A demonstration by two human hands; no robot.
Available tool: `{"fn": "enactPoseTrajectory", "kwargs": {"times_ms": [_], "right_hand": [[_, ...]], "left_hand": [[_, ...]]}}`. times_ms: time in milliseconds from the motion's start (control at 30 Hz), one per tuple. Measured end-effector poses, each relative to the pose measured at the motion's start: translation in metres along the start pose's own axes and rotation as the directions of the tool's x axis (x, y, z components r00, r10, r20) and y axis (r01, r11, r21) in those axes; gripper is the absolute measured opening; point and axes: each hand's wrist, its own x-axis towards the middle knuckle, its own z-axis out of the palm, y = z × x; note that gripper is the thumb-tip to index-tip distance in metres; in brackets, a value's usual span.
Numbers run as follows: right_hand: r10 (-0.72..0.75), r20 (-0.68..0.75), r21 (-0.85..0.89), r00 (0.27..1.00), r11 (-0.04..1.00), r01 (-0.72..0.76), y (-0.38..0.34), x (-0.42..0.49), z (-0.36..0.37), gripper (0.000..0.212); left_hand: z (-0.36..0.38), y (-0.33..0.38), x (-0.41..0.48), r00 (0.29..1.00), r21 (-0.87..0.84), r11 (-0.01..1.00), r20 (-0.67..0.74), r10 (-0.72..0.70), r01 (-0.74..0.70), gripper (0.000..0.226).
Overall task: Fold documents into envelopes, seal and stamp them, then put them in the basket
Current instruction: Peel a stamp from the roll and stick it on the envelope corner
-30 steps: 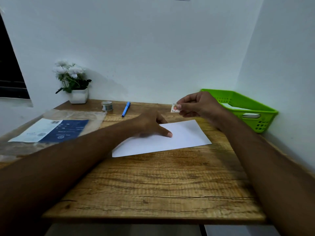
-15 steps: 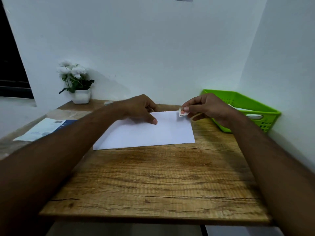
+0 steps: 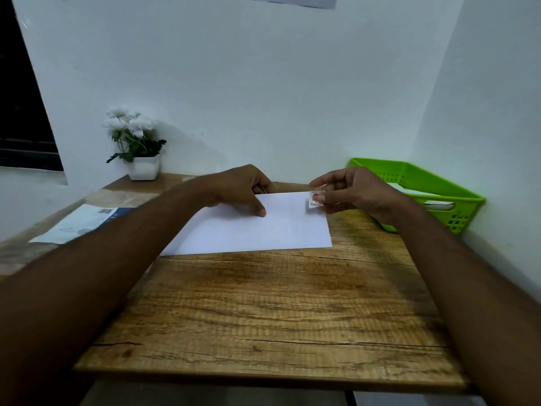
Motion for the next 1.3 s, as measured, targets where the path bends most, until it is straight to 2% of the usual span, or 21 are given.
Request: {"fn": "enactPoseTrajectory", "kwargs": {"times_ms": [100, 267, 433, 567, 700, 800, 900, 1033, 1300], "right_hand": [[-0.012, -0.012, 0.023, 1.000, 1.000, 0.012, 0.001, 0.000, -0.001, 0.031], [-0.040, -0.065, 0.120, 0.997, 0.992, 0.047, -0.001, -0.001, 0.004, 0.014], [-0.019, -0.058, 0.311, 0.998, 0.950, 0.036, -0.002, 0.003, 0.018, 0.031], [0.014, -0.092, 0.397, 0.996, 0.918, 0.023, 0.000, 0.006, 0.038, 0.017], [0.026, -0.194, 0.388, 0.981, 0.920, 0.052, 0.000, 0.006, 0.054, 0.010], [0.043, -0.255, 0.378, 0.966, 0.924, 0.059, -0.004, 0.005, 0.059, 0.010], [0.067, -0.246, 0.403, 0.967, 0.914, 0.039, -0.006, 0.004, 0.061, 0.012], [0.089, -0.200, 0.458, 0.976, 0.889, 0.013, -0.009, 0.003, 0.063, 0.011], [0.108, -0.213, 0.462, 0.971, 0.887, 0.003, -0.009, 0.002, 0.065, 0.010]], "left_hand": [[0.001, 0.000, -0.001, 1.000, -0.012, 1.000, -0.008, -0.007, 0.007, 0.031], [0.003, 0.002, -0.001, 0.999, -0.021, 0.999, -0.025, -0.029, 0.028, 0.033], [0.010, 0.004, 0.003, 0.989, -0.017, 1.000, -0.150, -0.021, 0.018, 0.040], [0.013, 0.006, 0.003, 0.972, -0.040, 0.997, -0.231, 0.048, -0.059, 0.028], [0.016, 0.011, 0.003, 0.959, -0.069, 0.994, -0.276, 0.066, -0.088, 0.010], [0.019, 0.013, 0.004, 0.951, -0.075, 0.995, -0.308, 0.040, -0.066, 0.027], [0.023, 0.013, 0.006, 0.937, -0.082, 0.993, -0.345, 0.052, -0.085, 0.033], [0.022, 0.011, 0.007, 0.923, -0.072, 0.993, -0.381, 0.057, -0.092, 0.016], [0.026, 0.012, 0.007, 0.924, -0.092, 0.987, -0.373, 0.091, -0.134, 0.025]]}}
